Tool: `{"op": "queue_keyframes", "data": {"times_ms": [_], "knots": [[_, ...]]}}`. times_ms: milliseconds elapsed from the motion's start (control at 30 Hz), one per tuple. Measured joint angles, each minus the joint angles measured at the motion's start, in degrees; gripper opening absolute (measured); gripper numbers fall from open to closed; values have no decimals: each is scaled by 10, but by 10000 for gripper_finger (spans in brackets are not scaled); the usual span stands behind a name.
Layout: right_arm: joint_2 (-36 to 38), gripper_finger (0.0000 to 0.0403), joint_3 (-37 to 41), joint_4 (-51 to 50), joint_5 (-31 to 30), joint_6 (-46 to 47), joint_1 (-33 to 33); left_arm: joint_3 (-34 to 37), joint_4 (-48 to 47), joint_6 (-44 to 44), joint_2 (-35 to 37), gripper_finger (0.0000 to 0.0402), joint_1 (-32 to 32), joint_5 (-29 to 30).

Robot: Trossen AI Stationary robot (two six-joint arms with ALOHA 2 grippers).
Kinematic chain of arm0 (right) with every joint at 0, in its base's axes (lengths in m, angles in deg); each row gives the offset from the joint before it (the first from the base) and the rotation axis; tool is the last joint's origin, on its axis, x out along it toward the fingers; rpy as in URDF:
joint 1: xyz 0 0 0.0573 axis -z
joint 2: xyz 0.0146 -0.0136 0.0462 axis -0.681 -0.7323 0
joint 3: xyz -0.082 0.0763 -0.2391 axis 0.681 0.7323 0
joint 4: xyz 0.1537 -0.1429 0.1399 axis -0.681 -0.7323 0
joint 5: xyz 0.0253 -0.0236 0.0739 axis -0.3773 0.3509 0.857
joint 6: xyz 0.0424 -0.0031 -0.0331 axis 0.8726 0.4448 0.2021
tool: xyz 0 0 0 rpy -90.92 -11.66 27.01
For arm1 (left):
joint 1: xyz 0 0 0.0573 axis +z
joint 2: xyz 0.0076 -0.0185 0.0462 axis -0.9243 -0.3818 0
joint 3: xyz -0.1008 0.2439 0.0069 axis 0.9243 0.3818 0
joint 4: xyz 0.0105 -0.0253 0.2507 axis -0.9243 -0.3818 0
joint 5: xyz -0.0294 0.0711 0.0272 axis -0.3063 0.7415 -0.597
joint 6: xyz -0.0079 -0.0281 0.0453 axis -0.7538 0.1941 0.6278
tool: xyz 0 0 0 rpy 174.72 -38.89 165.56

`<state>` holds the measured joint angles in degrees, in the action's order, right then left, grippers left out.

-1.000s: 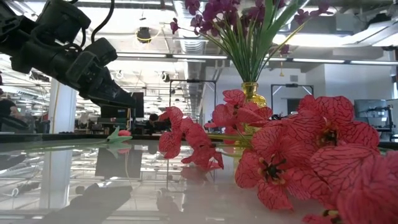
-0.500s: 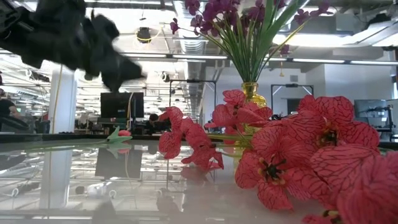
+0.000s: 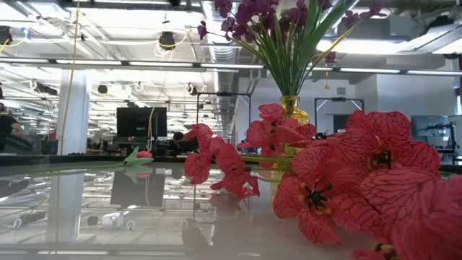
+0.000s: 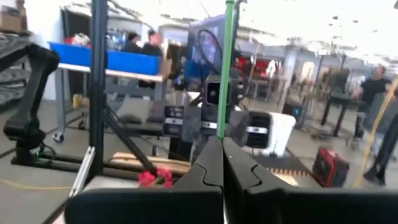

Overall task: Sort flowers into vase by color
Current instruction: Put the purple tulip into the yellow vase

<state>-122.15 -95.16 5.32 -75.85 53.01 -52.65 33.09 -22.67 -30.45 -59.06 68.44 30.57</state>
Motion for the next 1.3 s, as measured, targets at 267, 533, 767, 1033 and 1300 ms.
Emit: {"op": "queue_keyframes", "data": {"times_ms": [267,533,767,1033,1300], "knots": [[-62,16,-1,36,0,-1,6,-171,-58,31,-138,167,0,-7],[-90,16,-2,35,-4,18,6,-254,-59,40,-217,167,0,-12],[-92,16,-2,29,-17,16,6,-275,-56,44,-220,167,0,-12],[-92,16,-2,25,-17,10,6,-276,-31,42,-218,157,0,-4],[-92,51,-2,24,-17,9,9,-276,-47,63,-218,16,0,-22]]}}
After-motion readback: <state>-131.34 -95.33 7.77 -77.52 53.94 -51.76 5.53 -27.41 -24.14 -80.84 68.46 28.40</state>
